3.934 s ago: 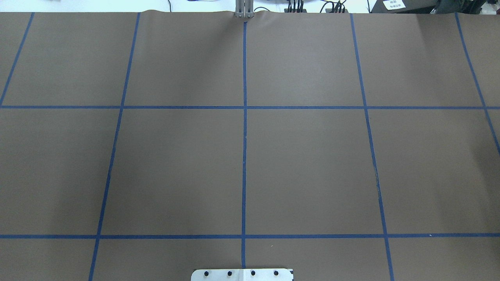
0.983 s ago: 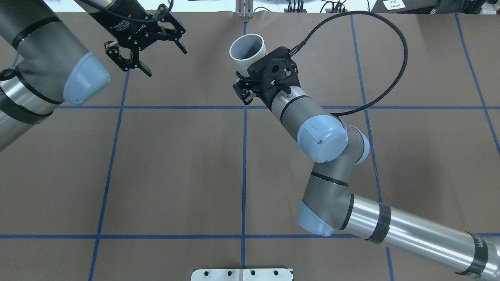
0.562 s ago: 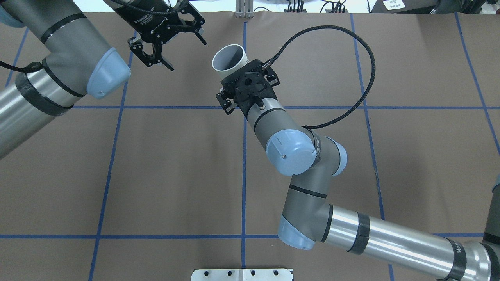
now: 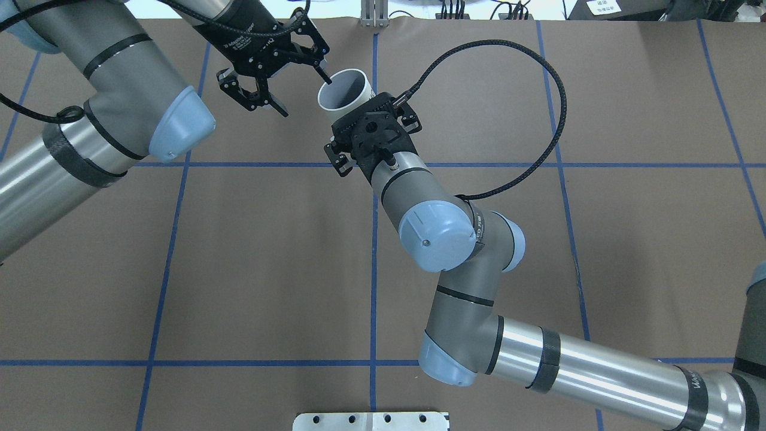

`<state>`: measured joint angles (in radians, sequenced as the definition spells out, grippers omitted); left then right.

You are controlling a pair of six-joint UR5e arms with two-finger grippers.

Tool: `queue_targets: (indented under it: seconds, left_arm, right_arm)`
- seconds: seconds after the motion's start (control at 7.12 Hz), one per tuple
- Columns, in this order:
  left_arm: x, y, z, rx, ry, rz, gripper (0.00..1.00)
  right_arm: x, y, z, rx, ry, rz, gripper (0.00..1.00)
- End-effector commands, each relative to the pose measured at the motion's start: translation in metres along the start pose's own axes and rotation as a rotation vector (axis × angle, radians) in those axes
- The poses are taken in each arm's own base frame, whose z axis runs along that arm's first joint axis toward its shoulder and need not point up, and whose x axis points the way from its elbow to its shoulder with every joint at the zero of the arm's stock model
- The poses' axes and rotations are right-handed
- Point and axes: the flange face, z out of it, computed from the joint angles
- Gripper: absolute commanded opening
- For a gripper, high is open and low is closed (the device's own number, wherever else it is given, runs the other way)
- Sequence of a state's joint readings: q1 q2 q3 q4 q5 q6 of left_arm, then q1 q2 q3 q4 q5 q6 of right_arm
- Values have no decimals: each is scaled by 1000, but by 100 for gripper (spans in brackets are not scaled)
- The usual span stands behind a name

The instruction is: Left arm hands cup to right arm to dump lemon

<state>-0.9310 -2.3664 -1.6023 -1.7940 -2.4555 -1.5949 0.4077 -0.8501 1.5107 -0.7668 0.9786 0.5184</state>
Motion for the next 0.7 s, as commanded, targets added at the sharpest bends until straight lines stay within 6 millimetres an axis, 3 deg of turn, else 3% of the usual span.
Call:
queue_targets:
  seconds: [0.0,0.56]
  left_arm:
    - [2,8,7,-11,10,25,46]
    - [1,8,10,-13,8,28,43]
  right_arm:
    - [-4,-1,-2,5,7,-2,32]
    - [-9,0,-6,2,10,-6,32]
